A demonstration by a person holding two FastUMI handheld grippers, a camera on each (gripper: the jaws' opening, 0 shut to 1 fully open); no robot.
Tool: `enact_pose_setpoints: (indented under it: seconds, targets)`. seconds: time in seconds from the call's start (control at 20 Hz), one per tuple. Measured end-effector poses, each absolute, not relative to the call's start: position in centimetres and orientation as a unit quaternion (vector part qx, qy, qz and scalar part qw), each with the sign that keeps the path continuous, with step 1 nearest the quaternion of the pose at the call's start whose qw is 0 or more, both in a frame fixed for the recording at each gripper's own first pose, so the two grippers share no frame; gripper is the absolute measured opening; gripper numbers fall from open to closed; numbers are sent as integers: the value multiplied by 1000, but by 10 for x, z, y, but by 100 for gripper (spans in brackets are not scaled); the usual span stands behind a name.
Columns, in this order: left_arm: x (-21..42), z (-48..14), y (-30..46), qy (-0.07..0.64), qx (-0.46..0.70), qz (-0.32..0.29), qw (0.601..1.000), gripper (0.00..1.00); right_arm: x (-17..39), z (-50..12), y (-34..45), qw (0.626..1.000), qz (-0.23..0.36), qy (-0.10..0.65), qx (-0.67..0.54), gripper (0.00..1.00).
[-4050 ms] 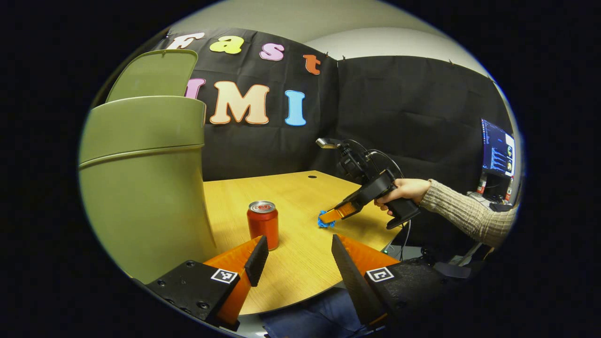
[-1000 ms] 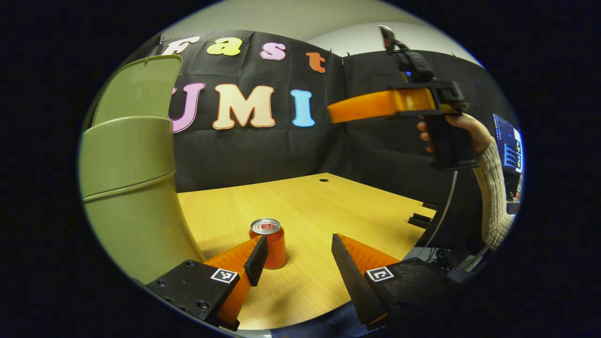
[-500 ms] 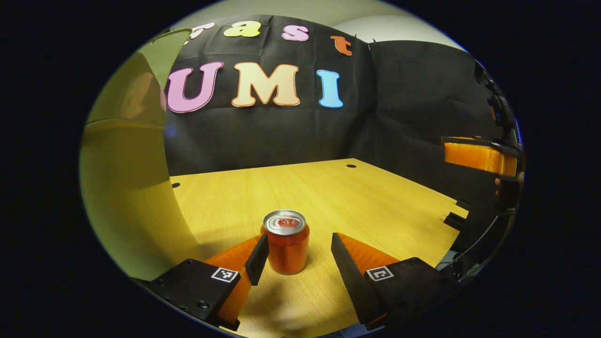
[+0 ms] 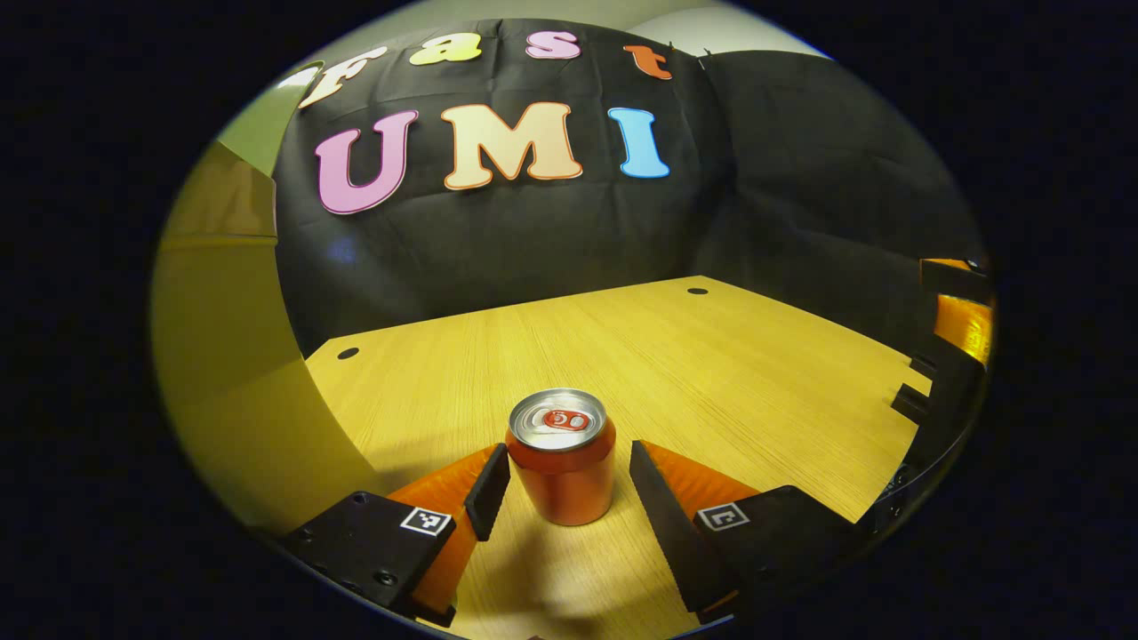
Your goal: Press the lid of the desktop garbage bin to open it, pick up the crumpled paper on the desktop and throw it into the bin, then pick up the pop can on the desktop and drop it into the bin, and finally close the garbage bin lid.
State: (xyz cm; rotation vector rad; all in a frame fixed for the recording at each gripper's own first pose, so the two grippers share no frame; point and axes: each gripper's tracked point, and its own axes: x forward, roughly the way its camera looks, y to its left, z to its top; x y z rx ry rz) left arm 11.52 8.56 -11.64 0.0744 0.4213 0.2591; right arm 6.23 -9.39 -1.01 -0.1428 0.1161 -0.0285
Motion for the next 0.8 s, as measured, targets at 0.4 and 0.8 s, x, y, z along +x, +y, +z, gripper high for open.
enact_pose_setpoints:
  seconds: [0.4, 0.8]
  targets:
    - [140, -140, 96, 233, 10, 148, 961, 85, 53, -6, -111, 996, -32, 48, -72, 98]
    - [140, -103, 66, 214, 14, 103, 971, 79, 61, -22, -124, 994, -50, 80, -59, 98]
